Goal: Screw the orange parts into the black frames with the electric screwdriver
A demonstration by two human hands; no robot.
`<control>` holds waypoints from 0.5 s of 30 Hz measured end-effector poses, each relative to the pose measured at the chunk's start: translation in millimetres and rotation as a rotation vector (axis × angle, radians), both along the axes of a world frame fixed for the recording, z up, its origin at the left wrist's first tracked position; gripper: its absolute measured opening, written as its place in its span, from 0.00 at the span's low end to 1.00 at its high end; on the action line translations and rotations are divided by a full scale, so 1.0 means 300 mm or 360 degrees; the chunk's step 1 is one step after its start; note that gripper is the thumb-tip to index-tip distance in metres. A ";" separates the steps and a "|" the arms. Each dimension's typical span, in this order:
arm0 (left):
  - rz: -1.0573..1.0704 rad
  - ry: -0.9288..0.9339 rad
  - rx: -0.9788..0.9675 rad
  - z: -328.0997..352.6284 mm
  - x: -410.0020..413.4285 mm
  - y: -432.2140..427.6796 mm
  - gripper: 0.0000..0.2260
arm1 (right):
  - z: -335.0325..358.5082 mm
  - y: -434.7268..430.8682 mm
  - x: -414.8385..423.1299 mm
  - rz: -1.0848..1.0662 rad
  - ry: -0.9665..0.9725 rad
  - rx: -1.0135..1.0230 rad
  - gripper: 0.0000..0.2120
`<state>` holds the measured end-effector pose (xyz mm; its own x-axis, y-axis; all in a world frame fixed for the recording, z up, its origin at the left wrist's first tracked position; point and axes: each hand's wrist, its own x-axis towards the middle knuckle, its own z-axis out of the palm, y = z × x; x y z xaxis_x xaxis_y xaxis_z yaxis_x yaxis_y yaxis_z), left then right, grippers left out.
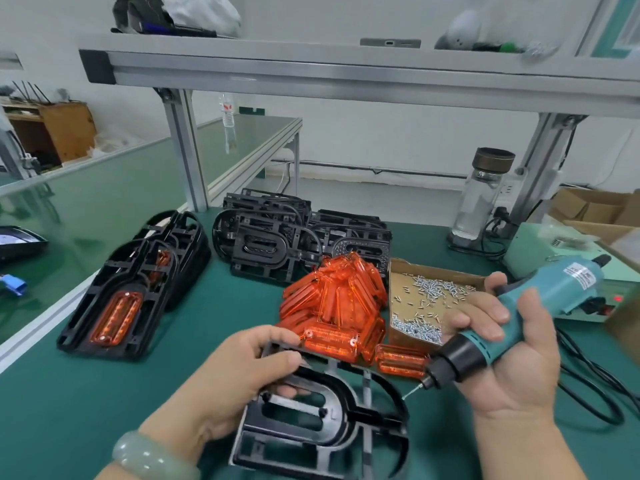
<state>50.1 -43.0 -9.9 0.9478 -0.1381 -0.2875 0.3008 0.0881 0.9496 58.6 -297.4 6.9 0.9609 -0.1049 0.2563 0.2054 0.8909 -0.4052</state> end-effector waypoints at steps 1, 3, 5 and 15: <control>-0.0058 0.0031 0.0038 -0.012 -0.001 -0.013 0.07 | 0.003 -0.003 -0.002 0.0022 -0.0012 -0.0005 0.18; -0.0166 -0.0057 0.0281 -0.032 0.002 -0.029 0.07 | 0.002 -0.004 -0.002 0.0043 -0.0018 -0.0005 0.20; -0.0256 -0.0320 0.0735 -0.037 0.008 -0.037 0.07 | -0.003 -0.003 0.001 0.0021 0.0020 0.0002 0.14; -0.0211 -0.1093 0.1685 -0.060 0.006 -0.060 0.16 | -0.011 0.003 0.003 -0.0019 0.0072 -0.0011 0.09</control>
<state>52.0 -60.9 -28.0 0.9417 -0.2469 0.2286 -0.3312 -0.8001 0.5001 59.5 -296.6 3.8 0.9703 -0.1148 0.2132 0.1971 0.8857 -0.4202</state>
